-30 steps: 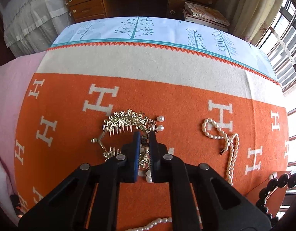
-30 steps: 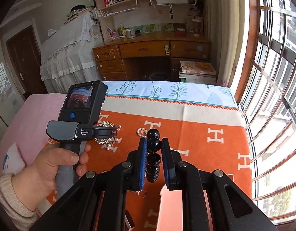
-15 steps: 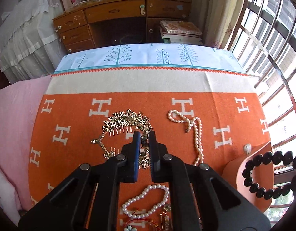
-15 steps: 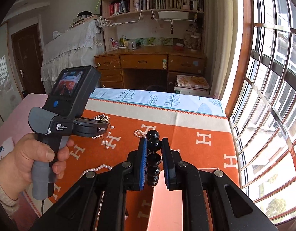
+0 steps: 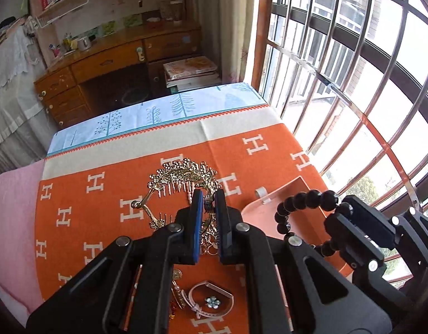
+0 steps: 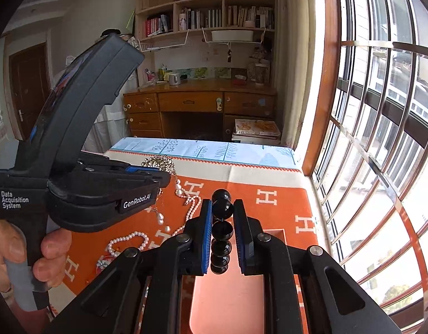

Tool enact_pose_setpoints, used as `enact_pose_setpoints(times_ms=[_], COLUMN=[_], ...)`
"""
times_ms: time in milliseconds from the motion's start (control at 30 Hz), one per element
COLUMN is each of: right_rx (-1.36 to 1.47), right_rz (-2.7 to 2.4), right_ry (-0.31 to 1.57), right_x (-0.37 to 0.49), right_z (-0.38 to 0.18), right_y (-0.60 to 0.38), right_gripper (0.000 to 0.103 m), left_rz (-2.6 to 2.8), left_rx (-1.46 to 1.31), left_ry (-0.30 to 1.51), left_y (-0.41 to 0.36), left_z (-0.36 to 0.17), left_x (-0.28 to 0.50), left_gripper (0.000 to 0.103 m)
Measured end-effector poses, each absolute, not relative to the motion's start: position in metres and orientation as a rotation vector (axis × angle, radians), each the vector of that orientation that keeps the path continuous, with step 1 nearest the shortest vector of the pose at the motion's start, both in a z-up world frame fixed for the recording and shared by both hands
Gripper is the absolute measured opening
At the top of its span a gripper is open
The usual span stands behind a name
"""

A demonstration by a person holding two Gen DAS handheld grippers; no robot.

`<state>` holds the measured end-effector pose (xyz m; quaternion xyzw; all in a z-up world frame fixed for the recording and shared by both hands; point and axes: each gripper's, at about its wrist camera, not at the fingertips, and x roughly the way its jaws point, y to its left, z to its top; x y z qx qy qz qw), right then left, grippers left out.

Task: Organize jewelry
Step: 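Carry the comb with the left tool while the right tool carries the bracelet to the pink tray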

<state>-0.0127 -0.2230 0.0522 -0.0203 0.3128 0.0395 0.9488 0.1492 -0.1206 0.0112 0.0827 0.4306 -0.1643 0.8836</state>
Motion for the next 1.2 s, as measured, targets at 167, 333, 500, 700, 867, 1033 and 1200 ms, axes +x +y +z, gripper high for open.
enact_pose_setpoints(times_ms=[167,333,500,700,867,1033,1200], right_rx=[0.010,0.122,0.220,0.298,0.300,0.299,0.313], right_rz=[0.064,0.098,0.095,0.091,0.078,0.079,0.088], right_ry=[0.659,0.724,0.815,0.894,0.909,0.913,0.929], right_x=[-0.039,-0.060,-0.065,-0.070,-0.069,-0.062,-0.045], right_z=[0.046,0.023,-0.025,-0.074,-0.096,-0.105,-0.109], right_y=[-0.246,-0.282,-0.313,-0.329,-0.327,-0.324,-0.321], right_gripper=[0.015,0.015,0.015,0.015,0.015,0.015,0.015], left_rz=[-0.416,-0.475,-0.481,-0.433,-0.419,-0.407,-0.402], left_rx=[0.191,0.205,0.246,0.324,0.348,0.355,0.350], left_ry=[0.897,0.920,0.935,0.907,0.901,0.899,0.902], left_y=[-0.149,-0.172,-0.191,-0.204,-0.207,-0.206,-0.203], left_z=[0.009,-0.009,-0.039,-0.066,-0.082,-0.092,-0.096], left_x=[0.127,0.112,0.101,0.093,0.087,0.085,0.084], left_gripper=[0.006,0.006,0.006,0.006,0.006,0.006,0.006])
